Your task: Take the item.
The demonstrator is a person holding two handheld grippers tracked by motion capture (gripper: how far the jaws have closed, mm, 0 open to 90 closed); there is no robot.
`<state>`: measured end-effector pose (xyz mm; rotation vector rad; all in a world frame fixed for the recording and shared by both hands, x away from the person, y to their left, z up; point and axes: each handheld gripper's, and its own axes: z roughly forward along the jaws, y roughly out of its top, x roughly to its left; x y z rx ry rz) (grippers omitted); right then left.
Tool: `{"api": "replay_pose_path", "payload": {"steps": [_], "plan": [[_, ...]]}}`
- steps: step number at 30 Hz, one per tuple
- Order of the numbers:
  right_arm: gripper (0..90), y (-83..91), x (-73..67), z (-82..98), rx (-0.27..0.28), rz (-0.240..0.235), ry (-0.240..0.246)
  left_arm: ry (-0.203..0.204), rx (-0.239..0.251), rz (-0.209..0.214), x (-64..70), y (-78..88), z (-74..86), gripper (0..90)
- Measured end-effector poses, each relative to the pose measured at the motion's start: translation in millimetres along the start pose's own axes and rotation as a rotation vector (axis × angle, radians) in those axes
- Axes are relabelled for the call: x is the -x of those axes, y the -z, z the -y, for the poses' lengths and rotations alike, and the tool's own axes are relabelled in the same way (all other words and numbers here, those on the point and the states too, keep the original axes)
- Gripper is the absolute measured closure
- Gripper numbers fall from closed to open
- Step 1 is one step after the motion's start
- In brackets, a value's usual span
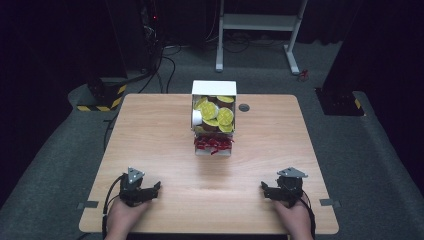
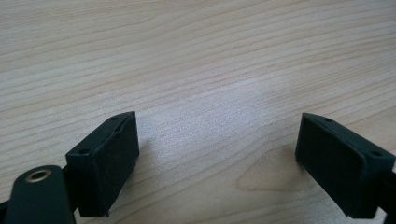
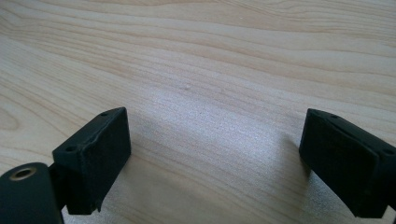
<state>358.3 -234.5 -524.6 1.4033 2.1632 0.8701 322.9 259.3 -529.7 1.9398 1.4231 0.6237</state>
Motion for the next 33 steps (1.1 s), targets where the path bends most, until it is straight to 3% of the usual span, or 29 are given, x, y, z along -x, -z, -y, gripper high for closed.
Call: {"api": "replay_pose_path", "payload": {"steps": [3, 4, 6, 15, 20, 26, 28, 33], "plan": [[9.1, 0.0, 0.1, 0.0, 0.0, 0.001, 0.001, -0.006, -0.013, 0.005, -0.1, 1.1, -0.5, 13.6], [9.8, 0.2, -0.1, -0.1, 0.001, -0.006, 0.002, -0.04, -0.047, 0.029, -1.4, 3.2, -2.5, 13.5], [9.8, -0.1, 0.2, -0.2, 0.003, -0.006, 0.007, -0.049, -0.051, 0.043, -1.7, 3.4, -2.0, 11.9], [9.9, 0.0, 0.2, -0.2, 0.003, -0.006, 0.007, -0.056, -0.063, 0.072, -4.3, 6.4, -3.7, 14.4], [9.9, -0.1, 0.2, -0.2, 0.003, -0.006, 0.007, -0.073, -0.006, 0.08, -4.4, 10.8, -4.3, 15.0], [9.9, -0.1, 0.2, -0.2, 0.003, -0.006, 0.007, -0.086, 0.026, 0.08, -2.3, 15.0, -6.4, 15.9], [9.9, -0.1, 0.2, -0.2, 0.003, -0.006, 0.007, -0.081, 0.053, 0.085, -2.6, 17.5, -6.5, 15.9], [9.8, -0.1, 0.2, -0.2, 0.003, -0.006, 0.007, -0.072, 0.066, 0.099, -2.1, 20.8, -8.5, 15.8]]}}
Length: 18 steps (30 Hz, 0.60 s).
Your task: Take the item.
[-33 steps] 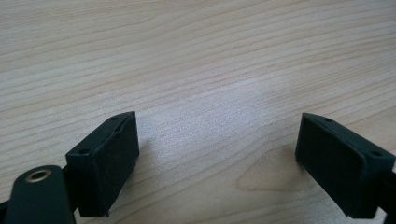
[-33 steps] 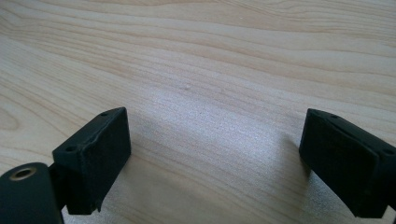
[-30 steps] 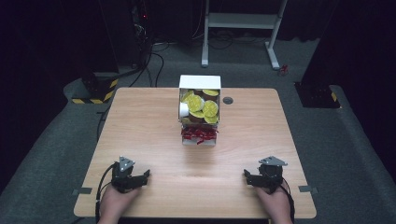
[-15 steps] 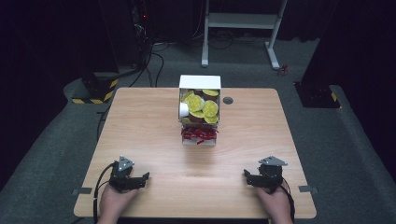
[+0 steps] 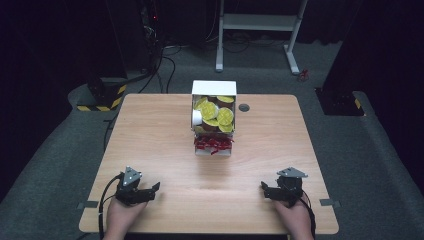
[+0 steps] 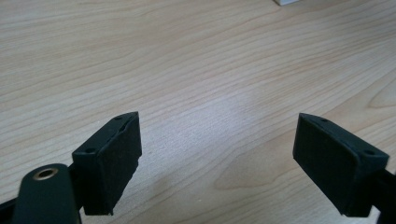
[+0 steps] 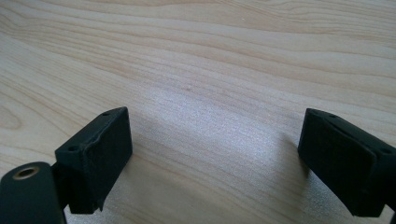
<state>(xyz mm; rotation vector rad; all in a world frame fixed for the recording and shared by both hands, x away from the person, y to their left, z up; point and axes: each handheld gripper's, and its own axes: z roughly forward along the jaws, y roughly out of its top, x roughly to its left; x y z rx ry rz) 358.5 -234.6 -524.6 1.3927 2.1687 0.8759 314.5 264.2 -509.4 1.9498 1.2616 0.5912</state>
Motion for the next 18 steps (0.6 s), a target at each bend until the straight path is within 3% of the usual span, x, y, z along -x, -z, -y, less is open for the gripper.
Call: {"api": "replay_pose_path", "payload": {"steps": [3, 11, 18], "plan": [[9.8, 0.1, 0.1, 0.0, 0.0, -0.002, 0.0, -0.01, 0.003, 0.025, 3.4, 2.1, -4.4, 15.4], [9.8, 0.1, 0.3, 0.1, 0.0, -0.002, 0.002, -0.03, -0.001, 0.038, 10.9, 5.5, -16.1, 13.8], [9.9, 0.4, -0.3, 0.2, -0.003, -0.003, -0.002, -0.022, 0.013, 0.065, 14.8, 7.0, -23.4, 12.1]]}}
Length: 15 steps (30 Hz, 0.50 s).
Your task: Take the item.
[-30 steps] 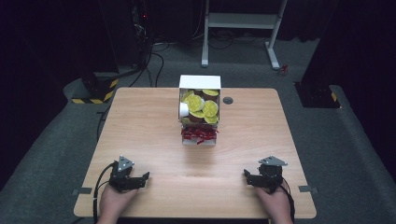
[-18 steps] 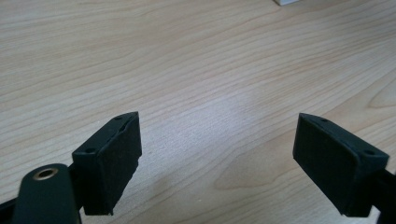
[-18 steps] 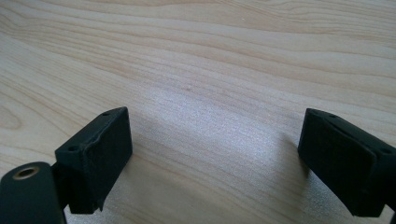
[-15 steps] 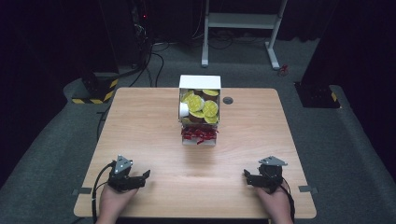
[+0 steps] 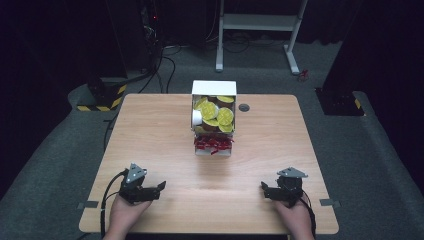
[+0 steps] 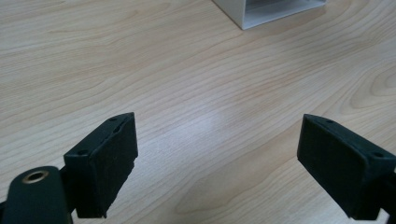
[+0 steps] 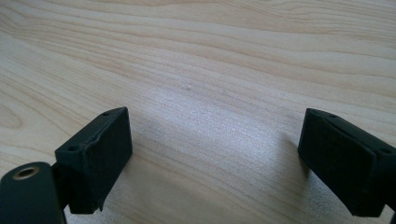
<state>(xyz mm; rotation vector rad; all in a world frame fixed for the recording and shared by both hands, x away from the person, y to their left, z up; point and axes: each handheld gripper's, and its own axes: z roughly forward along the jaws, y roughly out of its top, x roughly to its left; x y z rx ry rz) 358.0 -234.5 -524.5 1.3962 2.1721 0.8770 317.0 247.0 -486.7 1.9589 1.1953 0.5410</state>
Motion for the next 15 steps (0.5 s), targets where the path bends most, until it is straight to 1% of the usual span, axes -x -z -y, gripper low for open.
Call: {"api": "replay_pose_path", "payload": {"steps": [1, 2, 5, 6, 7, 8, 9, 10, 11, 14, 15], "plan": [[10.0, 0.3, -0.3, 0.2, -0.001, -0.001, 0.0, 0.006, 0.016, 0.006, 1.7, 2.3, -3.4, 11.8], [10.0, 0.3, -0.3, 0.3, -0.001, -0.001, 0.0, 0.003, 0.028, 0.004, 2.6, 3.5, -5.4, 11.6], [10.0, 0.4, -0.3, 0.3, -0.001, -0.002, 0.0, 0.009, 0.058, 0.012, 6.0, 8.4, -12.9, 10.7], [10.0, 0.4, -0.3, 0.3, -0.001, -0.002, 0.0, 0.009, 0.058, 0.012, 6.0, 8.4, -12.9, 10.7], [10.0, 0.4, -0.4, 0.3, -0.001, -0.002, 0.0, 0.001, 0.077, 0.015, 7.9, 11.7, -18.4, 10.6], [10.0, 0.4, -0.4, 0.3, -0.001, -0.002, 0.0, 0.001, 0.077, 0.015, 7.9, 11.7, -18.4, 10.6], [10.0, 0.4, -0.3, 0.3, -0.001, -0.002, 0.0, -0.003, 0.094, 0.022, 10.1, 14.8, -24.0, 10.6], [10.0, 0.4, -0.3, 0.3, -0.001, -0.002, 0.0, -0.003, 0.094, 0.022, 10.1, 14.8, -24.0, 10.6], [10.0, 0.4, -0.4, 0.3, -0.001, -0.002, 0.0, -0.004, 0.104, 0.032, 12.6, 16.8, -29.2, 10.6], [10.0, 0.4, -0.3, 0.3, -0.001, -0.002, 0.0, -0.003, 0.115, 0.039, 14.4, 17.8, -33.4, 10.5], [10.0, 0.4, -0.3, 0.3, -0.001, -0.002, 0.0, -0.005, 0.127, 0.047, 16.2, 19.0, -38.7, 10.5]]}}
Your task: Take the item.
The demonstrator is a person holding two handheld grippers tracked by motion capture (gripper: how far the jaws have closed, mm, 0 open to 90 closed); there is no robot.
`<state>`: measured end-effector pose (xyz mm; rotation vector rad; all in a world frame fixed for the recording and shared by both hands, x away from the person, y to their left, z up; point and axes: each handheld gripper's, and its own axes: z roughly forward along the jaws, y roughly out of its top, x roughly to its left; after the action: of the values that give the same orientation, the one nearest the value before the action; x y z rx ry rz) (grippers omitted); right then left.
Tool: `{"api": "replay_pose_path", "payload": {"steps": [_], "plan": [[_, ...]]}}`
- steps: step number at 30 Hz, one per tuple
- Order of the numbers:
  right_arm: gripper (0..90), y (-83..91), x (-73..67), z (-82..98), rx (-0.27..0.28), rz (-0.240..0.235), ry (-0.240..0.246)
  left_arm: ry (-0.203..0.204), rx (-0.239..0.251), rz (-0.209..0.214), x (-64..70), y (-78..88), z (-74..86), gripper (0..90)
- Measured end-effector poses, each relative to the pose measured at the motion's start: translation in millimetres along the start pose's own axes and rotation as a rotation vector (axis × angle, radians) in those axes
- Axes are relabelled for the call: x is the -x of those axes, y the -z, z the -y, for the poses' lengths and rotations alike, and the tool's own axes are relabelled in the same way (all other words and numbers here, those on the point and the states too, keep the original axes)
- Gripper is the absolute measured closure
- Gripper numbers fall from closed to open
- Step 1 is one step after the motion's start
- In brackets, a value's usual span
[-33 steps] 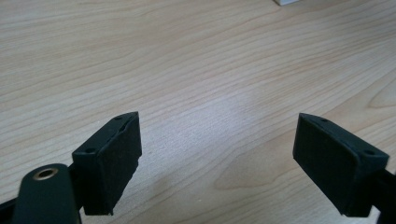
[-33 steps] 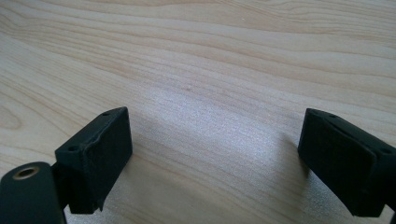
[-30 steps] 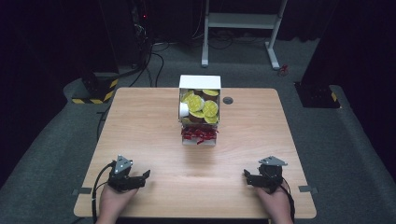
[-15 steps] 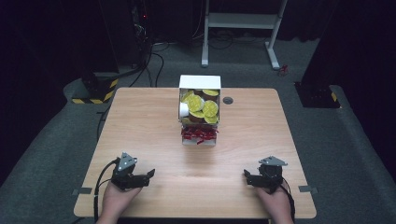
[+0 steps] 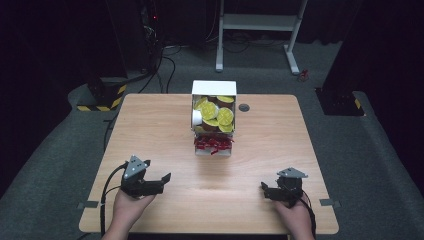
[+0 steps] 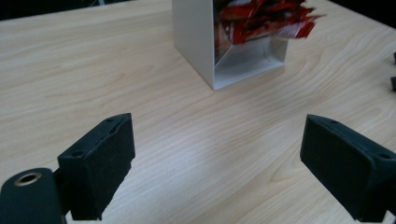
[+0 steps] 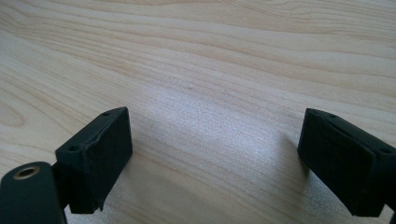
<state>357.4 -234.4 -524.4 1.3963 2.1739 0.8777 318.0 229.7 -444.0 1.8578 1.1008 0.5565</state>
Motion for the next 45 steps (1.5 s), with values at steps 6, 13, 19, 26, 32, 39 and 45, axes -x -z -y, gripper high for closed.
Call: {"api": "replay_pose_path", "payload": {"steps": [6, 13, 19, 26, 32, 39, 45], "plan": [[10.0, 0.0, 0.2, 0.1, 0.0, 0.0, 0.003, -0.015, 0.021, 0.014, 4.2, -0.6, -13.3, 10.4], [10.0, 0.0, 0.2, 0.1, 0.0, 0.0, 0.003, -0.024, 0.047, 0.031, 8.5, -2.1, -28.9, 10.2], [10.0, 0.0, 0.2, 0.1, 0.0, 0.0, 0.003, -0.032, 0.07, 0.045, 11.9, -4.4, -45.3, 10.2], [10.0, 0.0, 0.2, 0.0, 0.0, 0.001, 0.003, -0.046, 0.095, 0.058, 14.5, -7.4, -65.2, 10.0], [10.0, 0.1, 0.4, 0.2, 0.0, -0.001, 0.003, -0.049, 0.113, 0.064, 15.9, -12.3, -79.2, 10.0], [10.0, 0.1, 0.6, 0.2, 0.0, -0.002, 0.008, -0.05, 0.146, 0.084, 17.5, -15.8, -95.2, 9.7], [10.0, 0.1, 0.6, 0.2, 0.0, -0.002, 0.008, -0.052, 0.157, 0.09, 18.3, -18.8, -105.1, 9.8]]}}
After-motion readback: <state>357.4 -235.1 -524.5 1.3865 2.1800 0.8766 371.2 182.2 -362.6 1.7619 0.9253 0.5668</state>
